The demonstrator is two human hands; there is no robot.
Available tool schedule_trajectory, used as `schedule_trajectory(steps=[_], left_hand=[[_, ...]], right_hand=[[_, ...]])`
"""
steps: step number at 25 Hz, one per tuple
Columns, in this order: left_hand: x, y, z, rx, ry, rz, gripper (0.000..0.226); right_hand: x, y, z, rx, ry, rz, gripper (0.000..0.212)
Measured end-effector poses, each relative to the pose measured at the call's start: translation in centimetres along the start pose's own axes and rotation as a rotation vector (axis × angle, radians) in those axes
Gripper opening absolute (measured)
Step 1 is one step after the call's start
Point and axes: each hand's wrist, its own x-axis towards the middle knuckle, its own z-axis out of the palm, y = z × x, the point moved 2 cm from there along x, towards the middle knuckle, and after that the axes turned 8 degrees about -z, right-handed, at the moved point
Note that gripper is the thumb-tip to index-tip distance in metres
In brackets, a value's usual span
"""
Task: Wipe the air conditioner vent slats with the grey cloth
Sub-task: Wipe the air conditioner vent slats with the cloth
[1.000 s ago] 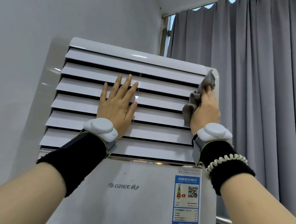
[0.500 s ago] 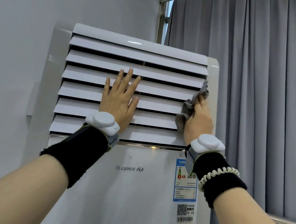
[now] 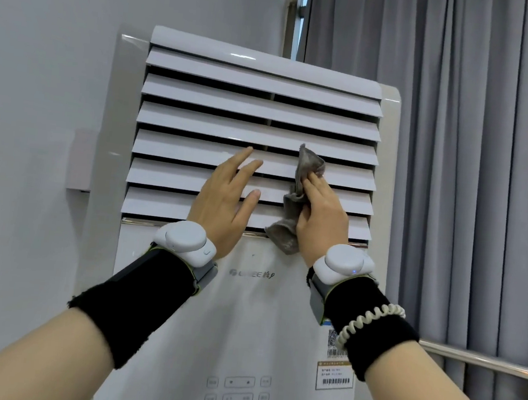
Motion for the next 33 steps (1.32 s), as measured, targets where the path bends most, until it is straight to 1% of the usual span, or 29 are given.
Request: schedule_trajectory(steps=[3, 7, 8, 11, 13, 16, 19, 22, 24, 26, 29, 31, 33], left_hand=[[-1.0, 0.2, 0.0, -0.01, -0.039, -0.052, 0.04], [-1.8, 0.9, -0.2, -0.003, -0.013, -0.134, 0.029], [-1.8, 1.0, -0.5, -0.037, -0.005, -0.176, 0.027], [-1.7, 0.1, -1.5, -0.164, 0.009, -0.387, 0.02], [-1.7, -1.2, -2.2, -0.257, 0.03, -0.494, 0.011], [-2.2, -3.1, -3.8, -0.381, 0.028, -0.613, 0.01], [-3.1, -4.6, -5.4, -0.424, -0.027, -0.639, 0.011], [-4.2, -5.6, -6.6, -0.425, -0.077, -0.624, 0.012], [-4.7, -6.3, -7.4, -0.403, -0.105, -0.605, 0.009], [-5.3, -7.1, -8.2, -0.399, -0.15, -0.604, 0.008], [-6.3, -8.3, -9.2, -0.391, -0.205, -0.611, 0.015], [-7.0, -9.0, -9.8, -0.379, -0.207, -0.614, 0.013], [-7.6, -9.6, -10.5, -0.375, -0.186, -0.618, 0.016]], right_hand=[[-1.8, -1.4, 0.0, 0.05, -0.029, -0.044, 0.045], [-3.0, -2.9, 0.4, 0.135, -0.006, -0.038, 0.043], [-3.2, -3.4, 0.5, 0.159, 0.002, -0.048, 0.042], [-4.0, -5.3, 1.0, 0.266, -0.009, -0.092, 0.045], [-4.9, -6.2, 1.5, 0.384, -0.061, -0.115, 0.047], [-6.3, -6.9, 2.3, 0.575, -0.115, -0.087, 0.045], [-7.2, -8.1, 3.1, 0.686, -0.067, 0.04, 0.033], [-7.3, -9.4, 3.8, 0.597, 0.023, 0.103, 0.016], [-7.5, -10.4, 4.2, 0.551, 0.008, 0.149, 0.013], [-8.2, -11.3, 4.8, 0.548, -0.091, 0.193, 0.019], [-9.5, -12.5, 6.5, 0.596, -0.343, 0.261, 0.025], [-10.4, -13.0, 7.5, 0.625, -0.471, 0.288, 0.031], [-11.0, -13.1, 8.2, 0.668, -0.549, 0.318, 0.037]])
